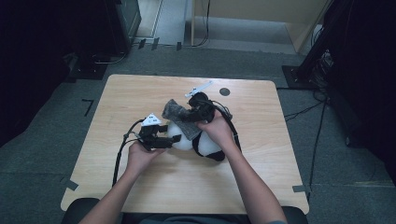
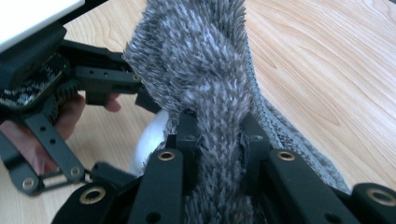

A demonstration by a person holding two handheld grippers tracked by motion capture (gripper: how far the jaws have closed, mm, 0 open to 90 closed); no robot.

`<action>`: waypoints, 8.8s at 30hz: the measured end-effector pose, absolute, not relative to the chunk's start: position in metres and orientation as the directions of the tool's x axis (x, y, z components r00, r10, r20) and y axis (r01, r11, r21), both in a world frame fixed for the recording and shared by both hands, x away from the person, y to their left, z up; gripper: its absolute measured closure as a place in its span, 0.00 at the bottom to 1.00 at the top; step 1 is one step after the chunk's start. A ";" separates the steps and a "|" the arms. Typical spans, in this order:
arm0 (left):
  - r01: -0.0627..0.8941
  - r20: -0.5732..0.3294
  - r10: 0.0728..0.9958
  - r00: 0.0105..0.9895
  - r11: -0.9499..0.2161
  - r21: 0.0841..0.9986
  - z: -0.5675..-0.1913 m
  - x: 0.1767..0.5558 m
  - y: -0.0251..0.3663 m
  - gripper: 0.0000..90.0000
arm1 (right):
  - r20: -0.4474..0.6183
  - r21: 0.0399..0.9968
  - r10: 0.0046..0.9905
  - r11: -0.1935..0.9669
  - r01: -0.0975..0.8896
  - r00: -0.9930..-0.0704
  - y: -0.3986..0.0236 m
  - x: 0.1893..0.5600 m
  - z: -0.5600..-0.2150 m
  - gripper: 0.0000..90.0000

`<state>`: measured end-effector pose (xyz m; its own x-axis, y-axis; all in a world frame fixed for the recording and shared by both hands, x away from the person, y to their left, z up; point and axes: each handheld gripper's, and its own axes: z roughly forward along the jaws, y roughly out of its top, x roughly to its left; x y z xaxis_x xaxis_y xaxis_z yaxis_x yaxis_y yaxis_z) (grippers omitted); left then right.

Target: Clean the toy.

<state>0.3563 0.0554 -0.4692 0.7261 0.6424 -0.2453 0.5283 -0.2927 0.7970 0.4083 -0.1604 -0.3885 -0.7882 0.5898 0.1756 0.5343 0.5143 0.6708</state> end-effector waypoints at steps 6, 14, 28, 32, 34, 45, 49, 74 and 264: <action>0.526 -0.241 0.643 0.727 -0.296 0.797 -0.469 0.356 0.055 0.30 | 0.175 0.675 0.600 0.505 0.539 -0.781 -0.174 0.404 -0.387 0.84; 0.527 -0.243 0.646 0.724 -0.291 0.798 -0.469 0.356 0.055 0.30 | 0.168 0.685 0.620 0.485 0.543 -0.767 -0.193 0.396 -0.383 0.84; 0.528 -0.245 0.642 0.727 -0.293 0.797 -0.470 0.356 0.055 0.30 | 0.172 0.703 0.647 0.448 0.553 -0.743 -0.225 0.384 -0.374 0.84; 0.531 -0.247 0.640 0.728 -0.297 0.794 -0.470 0.357 0.056 0.30 | 0.178 0.708 0.660 0.429 0.561 -0.730 -0.237 0.381 -0.373 0.84; 0.530 -0.246 0.640 0.728 -0.298 0.794 -0.470 0.356 0.056 0.30 | 0.183 0.712 0.665 0.418 0.564 -0.724 -0.242 0.379 -0.373 0.85; 0.527 -0.244 0.635 0.733 -0.303 0.794 -0.469 0.357 0.056 0.30 | 0.191 0.729 0.701 0.368 0.577 -0.687 -0.271 0.367 -0.374 0.84; 0.526 -0.245 0.634 0.734 -0.302 0.795 -0.469 0.357 0.056 0.30 | 0.201 0.731 0.713 0.347 0.587 -0.672 -0.281 0.361 -0.377 0.84; 0.528 -0.250 0.636 0.730 -0.294 0.797 -0.470 0.358 0.055 0.30 | 0.201 0.767 0.719 0.307 0.563 -0.665 -0.295 0.345 -0.362 0.85; 0.504 -0.234 0.635 0.736 -0.284 0.816 -0.471 0.356 0.049 0.35 | 0.186 0.717 0.661 0.415 0.560 -0.727 -0.245 0.320 -0.364 0.86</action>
